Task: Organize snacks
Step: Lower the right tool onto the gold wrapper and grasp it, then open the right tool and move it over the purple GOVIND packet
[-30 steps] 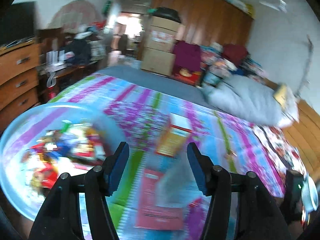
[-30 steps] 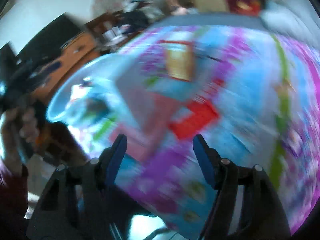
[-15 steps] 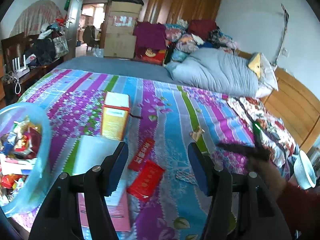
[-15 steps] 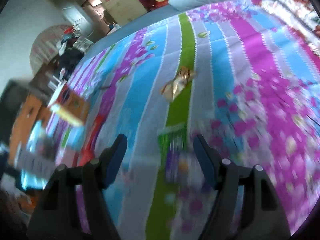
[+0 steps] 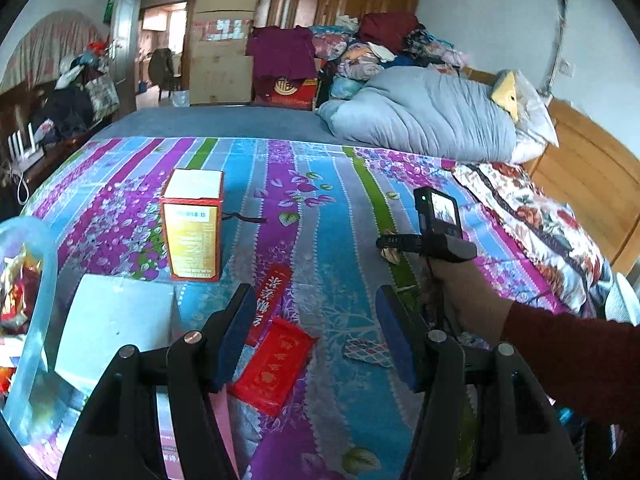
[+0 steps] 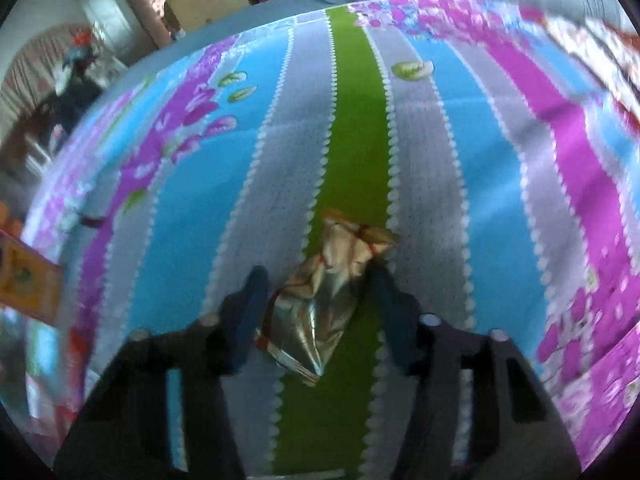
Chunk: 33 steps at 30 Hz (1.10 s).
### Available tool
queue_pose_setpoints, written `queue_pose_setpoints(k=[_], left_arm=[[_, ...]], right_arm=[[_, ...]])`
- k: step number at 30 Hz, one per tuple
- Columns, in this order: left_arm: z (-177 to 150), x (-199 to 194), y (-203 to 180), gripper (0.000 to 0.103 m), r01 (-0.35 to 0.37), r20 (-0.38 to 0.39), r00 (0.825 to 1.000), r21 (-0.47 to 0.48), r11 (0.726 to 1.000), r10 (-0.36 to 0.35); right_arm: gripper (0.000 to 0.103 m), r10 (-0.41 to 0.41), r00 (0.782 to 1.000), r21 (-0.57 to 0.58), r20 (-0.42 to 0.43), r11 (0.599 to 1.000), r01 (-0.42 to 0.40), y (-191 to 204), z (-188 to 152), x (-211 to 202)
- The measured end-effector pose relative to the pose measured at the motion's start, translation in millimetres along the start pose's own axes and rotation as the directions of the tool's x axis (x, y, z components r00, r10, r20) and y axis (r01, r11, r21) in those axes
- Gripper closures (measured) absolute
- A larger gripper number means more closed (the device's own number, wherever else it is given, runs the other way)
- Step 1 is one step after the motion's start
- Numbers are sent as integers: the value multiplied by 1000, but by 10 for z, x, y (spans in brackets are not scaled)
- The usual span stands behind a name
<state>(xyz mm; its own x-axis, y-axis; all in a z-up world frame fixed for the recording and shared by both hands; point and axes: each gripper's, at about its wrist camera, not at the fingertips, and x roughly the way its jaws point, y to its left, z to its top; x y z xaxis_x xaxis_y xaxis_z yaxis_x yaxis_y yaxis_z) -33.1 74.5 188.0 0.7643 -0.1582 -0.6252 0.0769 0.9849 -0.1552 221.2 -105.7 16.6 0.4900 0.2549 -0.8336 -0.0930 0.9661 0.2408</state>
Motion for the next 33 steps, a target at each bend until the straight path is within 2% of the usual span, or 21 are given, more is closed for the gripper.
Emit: queue_pose_setpoints(k=[3, 6, 8, 11, 13, 15, 20, 22, 24, 25, 26, 27, 29, 31, 33], left_arm=[[12, 15, -42, 40, 15, -2, 1000, -2, 1000, -15], [11, 4, -83, 40, 18, -4, 1000, 5, 1000, -18], [3, -11, -121, 40, 23, -4, 1000, 15, 1000, -23], [-37, 13, -179, 40, 36, -19, 999, 21, 999, -36], [-63, 32, -233, 40, 53, -28, 998, 14, 999, -52], [-74, 39, -285, 40, 66, -30, 997, 13, 998, -65], [-140, 99, -412, 40, 85, -52, 995, 16, 996, -84], [-176, 124, -426, 40, 85, -69, 994, 9, 996, -84], [-232, 131, -440, 40, 84, -86, 993, 14, 996, -82], [-258, 135, -442, 40, 85, -95, 992, 18, 996, -83], [-287, 140, -448, 40, 86, -106, 991, 20, 996, -84], [-308, 147, -458, 40, 88, -115, 990, 21, 996, -85], [-360, 188, -480, 40, 103, -143, 985, 13, 995, -100], [-416, 230, -491, 40, 133, -169, 977, -11, 991, -133], [-488, 317, -507, 40, 156, -211, 964, -47, 987, -163]], right_arm=[[75, 47, 999, -27, 2, 999, -47, -41, -27, -104], [75, 132, 990, -62, 52, 990, -128, -50, -48, -422], [75, 189, 977, -109, 97, 978, -178, -69, -143, -823], [75, 254, 963, -143, 91, 960, -240, -103, -376, -1283], [75, 283, 958, -192, 31, 943, -273, -70, -738, -1530], [74, 291, 956, -253, -50, 922, -293, 54, -1130, -1603], [71, 268, 936, -347, -226, 876, -335, 323, -1884, -1469], [61, 279, 931, -371, -234, 860, -350, 336, -1912, -1537], [33, 313, 933, -396, -175, 846, -358, 278, -1796, -1730], [28, 319, 934, -407, -159, 841, -356, 249, -1728, -1774], [23, 292, 947, -433, -135, 842, -322, 209, -1639, -1783], [23, 248, 960, -459, -126, 843, -278, 180, -1562, -1723], [23, 115, 984, -529, -135, 831, -170, 122, -1448, -1473], [24, 36, 987, -588, -154, 800, -121, 96, -1414, -1232], [25, 6, 984, -613, -179, 781, -116, 54, -1370, -1016]])
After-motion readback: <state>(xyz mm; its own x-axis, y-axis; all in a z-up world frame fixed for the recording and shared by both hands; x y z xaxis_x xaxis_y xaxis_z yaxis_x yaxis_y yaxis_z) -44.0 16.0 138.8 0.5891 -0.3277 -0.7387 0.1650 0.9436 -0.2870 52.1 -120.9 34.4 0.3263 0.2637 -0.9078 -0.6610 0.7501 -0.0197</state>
